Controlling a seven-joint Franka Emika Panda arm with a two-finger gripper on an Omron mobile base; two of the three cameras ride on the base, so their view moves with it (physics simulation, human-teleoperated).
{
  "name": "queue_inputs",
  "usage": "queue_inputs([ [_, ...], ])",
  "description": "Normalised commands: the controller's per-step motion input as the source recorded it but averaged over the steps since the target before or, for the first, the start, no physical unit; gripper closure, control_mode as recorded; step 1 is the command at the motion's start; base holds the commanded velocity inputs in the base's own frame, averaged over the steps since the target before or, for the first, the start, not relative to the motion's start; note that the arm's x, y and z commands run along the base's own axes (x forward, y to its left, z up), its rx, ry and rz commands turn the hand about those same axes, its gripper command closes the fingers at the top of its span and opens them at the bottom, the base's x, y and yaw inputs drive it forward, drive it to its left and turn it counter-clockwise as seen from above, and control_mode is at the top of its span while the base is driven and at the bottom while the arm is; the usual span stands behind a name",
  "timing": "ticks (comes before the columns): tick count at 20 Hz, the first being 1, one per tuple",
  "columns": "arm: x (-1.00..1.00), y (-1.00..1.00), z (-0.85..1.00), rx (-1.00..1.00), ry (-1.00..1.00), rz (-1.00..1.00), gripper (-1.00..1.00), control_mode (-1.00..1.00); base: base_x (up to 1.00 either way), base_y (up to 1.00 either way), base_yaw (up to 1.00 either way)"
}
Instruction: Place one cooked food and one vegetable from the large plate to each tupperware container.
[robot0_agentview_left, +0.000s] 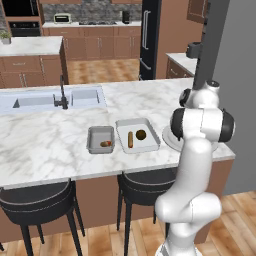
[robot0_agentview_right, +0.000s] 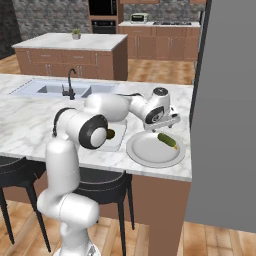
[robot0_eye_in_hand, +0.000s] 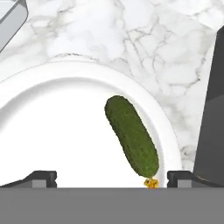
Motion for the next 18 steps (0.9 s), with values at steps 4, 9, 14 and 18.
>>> queue_inputs([
  [4,0.35,-0.13,-0.14,0.0,0.03,0.16,-1.0,-1.0,0.0,0.0,0.0],
  [9,0.3,-0.02,-0.32,-0.01,0.04,0.12,-1.0,-1.0,0.0,0.0,0.0],
  [14,0.06,-0.05,-0.36,-0.01,0.0,0.09,-1.0,-1.0,0.0,0.0,0.0],
  [18,-0.27,-0.04,-0.31,-0.02,0.0,0.08,-1.0,-1.0,0.0,0.0,0.0],
])
